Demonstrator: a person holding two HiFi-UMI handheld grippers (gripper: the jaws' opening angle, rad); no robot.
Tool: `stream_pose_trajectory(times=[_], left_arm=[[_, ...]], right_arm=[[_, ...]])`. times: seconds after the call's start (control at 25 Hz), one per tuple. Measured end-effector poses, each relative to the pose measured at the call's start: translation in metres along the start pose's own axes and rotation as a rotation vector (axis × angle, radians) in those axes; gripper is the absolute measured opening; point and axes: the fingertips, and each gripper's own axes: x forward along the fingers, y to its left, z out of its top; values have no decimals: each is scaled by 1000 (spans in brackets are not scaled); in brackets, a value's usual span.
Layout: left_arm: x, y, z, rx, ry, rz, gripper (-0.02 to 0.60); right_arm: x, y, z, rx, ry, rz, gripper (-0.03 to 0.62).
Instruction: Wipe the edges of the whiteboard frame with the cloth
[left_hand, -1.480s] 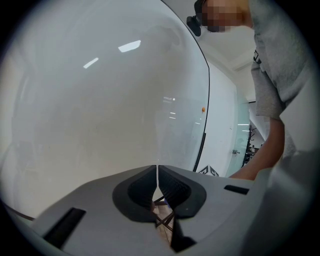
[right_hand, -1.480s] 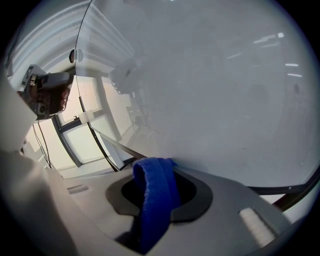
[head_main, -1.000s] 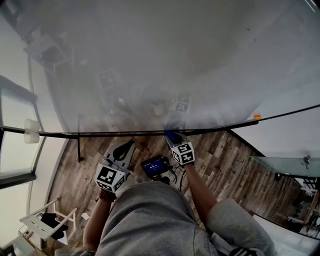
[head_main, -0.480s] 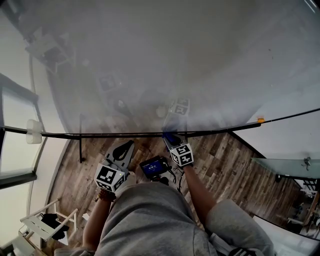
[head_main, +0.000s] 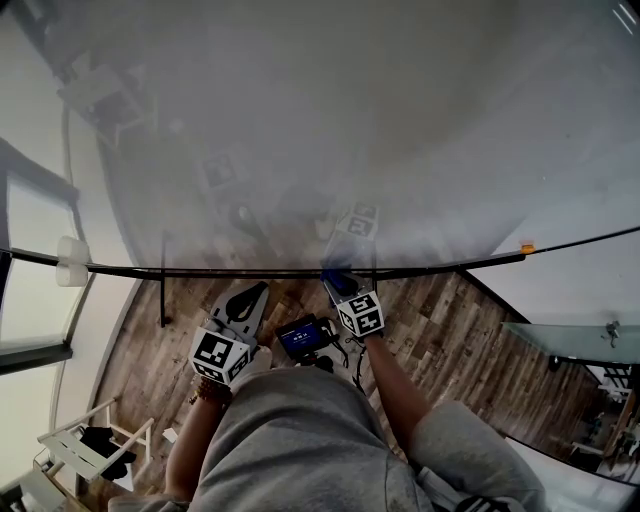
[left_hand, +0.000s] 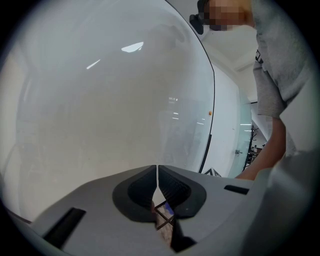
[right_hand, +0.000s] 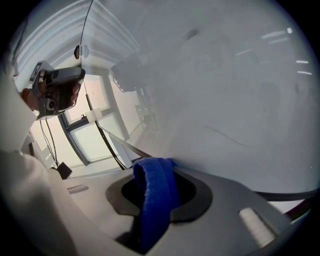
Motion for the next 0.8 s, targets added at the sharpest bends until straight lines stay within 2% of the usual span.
stream_pose_trajectory(times=[0.12,0.32,0.6,0.8], left_arm=[[-3,4,-1,1,5,4,18],[-13,19,0,-3,-7,13,18],[-24,26,-2,-6,-10,-5,18],[-27,31,-4,-15,-16,-23,18]], right_arm=[[4,5,2,2,-3,9,101],[7,7,2,79,-30,-24,101],[14,20,5,57,-3,-48,101],[18,21,6,100,4,-92,103]])
